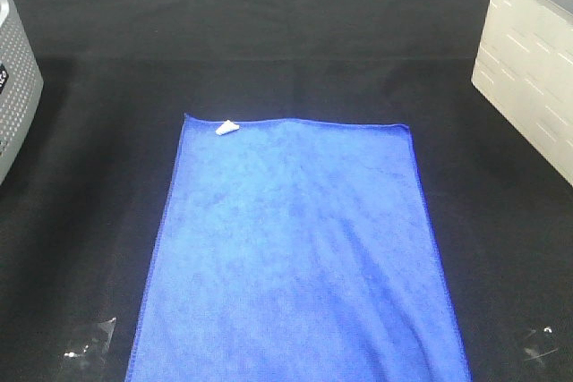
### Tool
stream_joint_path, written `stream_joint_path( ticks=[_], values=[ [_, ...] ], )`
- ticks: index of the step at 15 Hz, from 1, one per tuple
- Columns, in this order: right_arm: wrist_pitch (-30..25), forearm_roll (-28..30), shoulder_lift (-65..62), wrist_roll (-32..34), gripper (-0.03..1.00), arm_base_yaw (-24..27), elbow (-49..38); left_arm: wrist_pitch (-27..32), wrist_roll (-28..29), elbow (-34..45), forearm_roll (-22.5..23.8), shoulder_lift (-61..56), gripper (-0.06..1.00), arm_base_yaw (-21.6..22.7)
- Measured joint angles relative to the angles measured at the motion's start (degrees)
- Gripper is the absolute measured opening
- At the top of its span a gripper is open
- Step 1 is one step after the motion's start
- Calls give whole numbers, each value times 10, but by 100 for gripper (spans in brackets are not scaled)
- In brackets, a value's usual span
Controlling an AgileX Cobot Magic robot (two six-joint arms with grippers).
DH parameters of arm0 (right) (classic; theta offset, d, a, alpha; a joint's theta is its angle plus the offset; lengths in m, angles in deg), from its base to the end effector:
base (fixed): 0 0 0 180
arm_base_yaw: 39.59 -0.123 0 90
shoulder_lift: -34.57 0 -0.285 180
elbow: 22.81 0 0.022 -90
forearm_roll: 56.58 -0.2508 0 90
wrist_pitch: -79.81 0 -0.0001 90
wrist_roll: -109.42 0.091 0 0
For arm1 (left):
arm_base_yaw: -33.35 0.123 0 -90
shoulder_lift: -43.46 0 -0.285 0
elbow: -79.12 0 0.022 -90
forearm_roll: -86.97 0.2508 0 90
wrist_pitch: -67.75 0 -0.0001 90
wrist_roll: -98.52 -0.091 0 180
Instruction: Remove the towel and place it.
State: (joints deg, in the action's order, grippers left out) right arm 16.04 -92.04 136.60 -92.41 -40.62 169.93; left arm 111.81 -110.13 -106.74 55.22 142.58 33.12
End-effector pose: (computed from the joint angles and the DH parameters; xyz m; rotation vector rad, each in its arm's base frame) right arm 0.3500 0.0537 0.3608 -0.3167 2.4804 0.6787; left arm 0.3588 -0.0348 0.3546 0.2862 2.2663 -0.3925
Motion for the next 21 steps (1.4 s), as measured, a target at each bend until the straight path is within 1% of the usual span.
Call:
stream_joint_path(
  ticks=[1, 2, 3, 5, 8, 10, 11, 12, 15, 17, 21],
  values=[
    [2, -4, 19, -4, 65, 0, 0, 7, -28, -4, -32, 22, 79, 5],
    [11, -6, 37, -6, 65, 0, 0, 18, -49, -15, -53, 46, 79, 6],
    [23, -6, 54, -8, 65, 0, 0, 33, -60, -30, -61, 72, 79, 6],
    [41, -6, 87, -15, 65, 0, 0, 53, -80, -61, -64, 125, 79, 6],
    [65, -8, 132, -22, 65, 0, 0, 60, -107, -91, -64, 197, 78, 6],
    [97, -5, 158, -24, 65, 0, 0, 60, -120, -97, -68, 234, 78, 6],
    [124, 7, 171, -33, 65, 0, 0, 66, -131, -97, -68, 258, 78, 6],
    [136, 18, 179, -38, 65, 0, 0, 74, -142, -97, -68, 272, 78, 6],
    [142, 45, 207, -65, 65, 0, 0, 80, -179, -97, -68, 292, 78, 6],
    [156, 49, 228, -85, 65, 0, 0, 74, -202, -97, -69, 307, 78, 6],
    [179, 49, 268, -124, 65, 0, 0, 63, -232, -97, -112, 351, 78, 6]
  ],
)
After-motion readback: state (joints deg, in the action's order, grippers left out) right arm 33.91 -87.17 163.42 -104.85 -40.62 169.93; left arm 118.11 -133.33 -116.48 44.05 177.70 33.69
